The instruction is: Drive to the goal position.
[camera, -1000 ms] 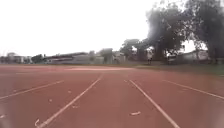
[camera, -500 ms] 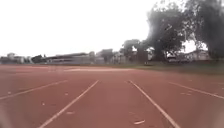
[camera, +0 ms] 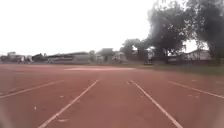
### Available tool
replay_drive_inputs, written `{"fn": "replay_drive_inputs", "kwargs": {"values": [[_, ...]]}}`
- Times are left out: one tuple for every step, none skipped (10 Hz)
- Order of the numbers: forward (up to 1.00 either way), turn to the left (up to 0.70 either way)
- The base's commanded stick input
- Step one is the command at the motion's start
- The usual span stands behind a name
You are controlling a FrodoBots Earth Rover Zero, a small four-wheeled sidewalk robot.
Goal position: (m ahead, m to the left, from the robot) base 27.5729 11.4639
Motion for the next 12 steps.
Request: {"fn": "replay_drive_inputs", "kwargs": {"values": [[0.45, 0.00], [0.45, 0.00], [0.45, 0.00], [0.45, 0.00], [0.45, 0.00], [0.45, 0.00], [0.45, 0.00], [0.45, 0.00], [0.45, 0.00], [0.45, 0.00], [0.45, 0.00], [0.45, 0.00]]}}
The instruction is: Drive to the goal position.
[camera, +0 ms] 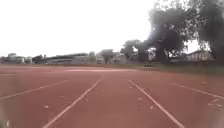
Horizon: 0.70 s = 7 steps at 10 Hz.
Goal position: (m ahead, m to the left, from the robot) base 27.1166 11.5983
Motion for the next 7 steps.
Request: {"fn": "replay_drive_inputs", "kwargs": {"values": [[0.45, 0.00], [0.45, 0.00], [0.45, 0.00], [0.45, 0.00], [0.45, 0.00], [0.45, 0.00], [0.45, 0.00]]}}
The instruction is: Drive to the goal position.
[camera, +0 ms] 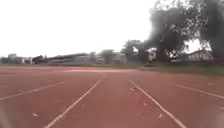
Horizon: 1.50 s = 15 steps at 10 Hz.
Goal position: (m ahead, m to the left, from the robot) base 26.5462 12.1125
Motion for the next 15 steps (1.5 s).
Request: {"fn": "replay_drive_inputs", "kwargs": {"values": [[0.45, 0.00], [0.45, 0.00], [0.45, 0.00], [0.45, 0.00], [0.45, 0.00], [0.45, 0.00], [0.45, 0.00], [0.45, 0.00], [0.45, 0.00], [0.45, 0.00], [0.45, 0.00], [0.45, 0.00], [0.45, 0.00], [0.45, 0.00], [0.45, 0.00]]}}
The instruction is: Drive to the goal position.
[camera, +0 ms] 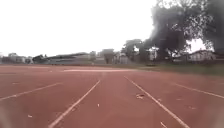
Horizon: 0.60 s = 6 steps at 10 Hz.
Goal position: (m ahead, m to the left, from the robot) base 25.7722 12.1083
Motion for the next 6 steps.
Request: {"fn": "replay_drive_inputs", "kwargs": {"values": [[0.45, 0.00], [0.45, 0.00], [0.45, 0.00], [0.45, 0.00], [0.45, 0.00], [0.45, 0.00]]}}
